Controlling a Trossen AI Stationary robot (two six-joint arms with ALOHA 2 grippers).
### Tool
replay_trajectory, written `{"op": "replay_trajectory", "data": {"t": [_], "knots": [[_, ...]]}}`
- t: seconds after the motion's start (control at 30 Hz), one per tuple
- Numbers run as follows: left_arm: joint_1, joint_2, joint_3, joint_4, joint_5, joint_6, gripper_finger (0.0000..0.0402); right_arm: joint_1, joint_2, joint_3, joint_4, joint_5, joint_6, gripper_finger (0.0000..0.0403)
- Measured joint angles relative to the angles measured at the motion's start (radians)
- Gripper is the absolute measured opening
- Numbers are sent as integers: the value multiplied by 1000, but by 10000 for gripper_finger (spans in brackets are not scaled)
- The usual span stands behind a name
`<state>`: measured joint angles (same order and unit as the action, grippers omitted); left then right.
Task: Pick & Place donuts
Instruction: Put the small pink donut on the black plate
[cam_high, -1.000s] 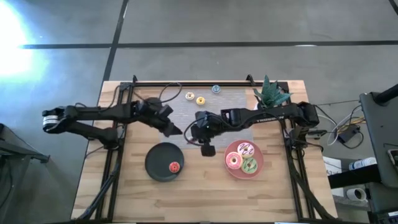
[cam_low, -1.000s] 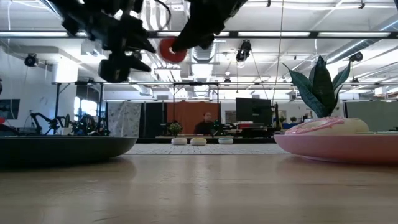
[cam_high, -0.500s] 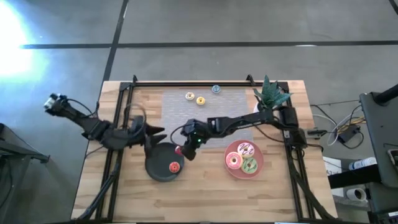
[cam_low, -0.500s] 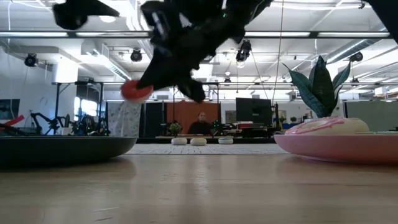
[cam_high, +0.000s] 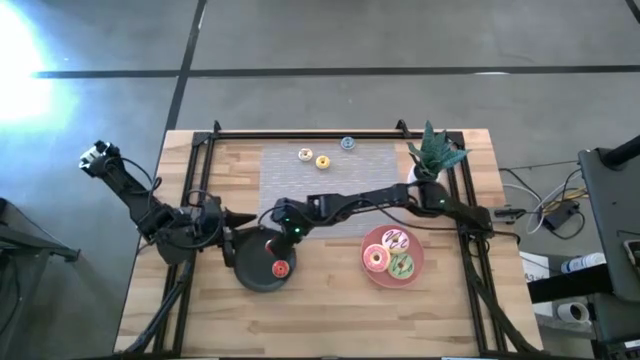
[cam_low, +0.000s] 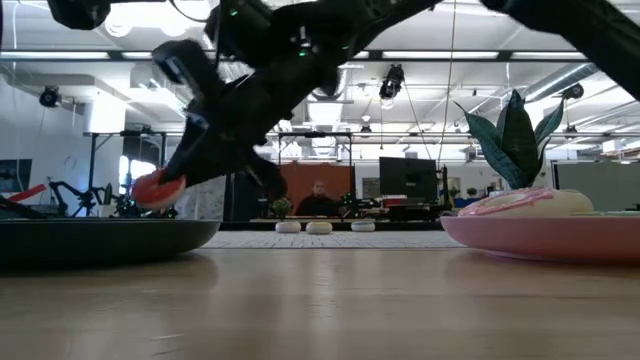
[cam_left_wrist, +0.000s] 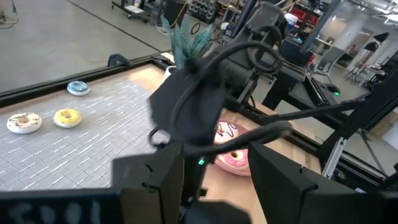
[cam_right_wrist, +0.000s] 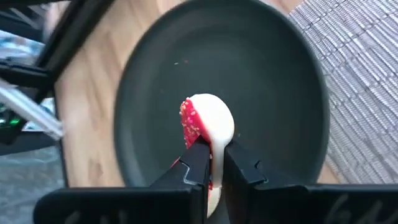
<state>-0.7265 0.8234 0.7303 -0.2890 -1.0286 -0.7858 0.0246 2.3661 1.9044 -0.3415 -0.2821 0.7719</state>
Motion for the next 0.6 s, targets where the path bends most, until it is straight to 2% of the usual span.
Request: {"op": "replay_trajectory", "data": {"t": [0.27, 0.43, 0.6], "knots": [[0, -1, 0, -5, 0, 4, 151, 3, 141, 270, -284, 16, -37, 20], [1, -1, -1, -21, -1, 2, 151, 4, 169, 335, -361, -17, -53, 20], [1, -2, -1, -23, -1, -2, 151, 6, 169, 317, -372, -32, -63, 27]]}}
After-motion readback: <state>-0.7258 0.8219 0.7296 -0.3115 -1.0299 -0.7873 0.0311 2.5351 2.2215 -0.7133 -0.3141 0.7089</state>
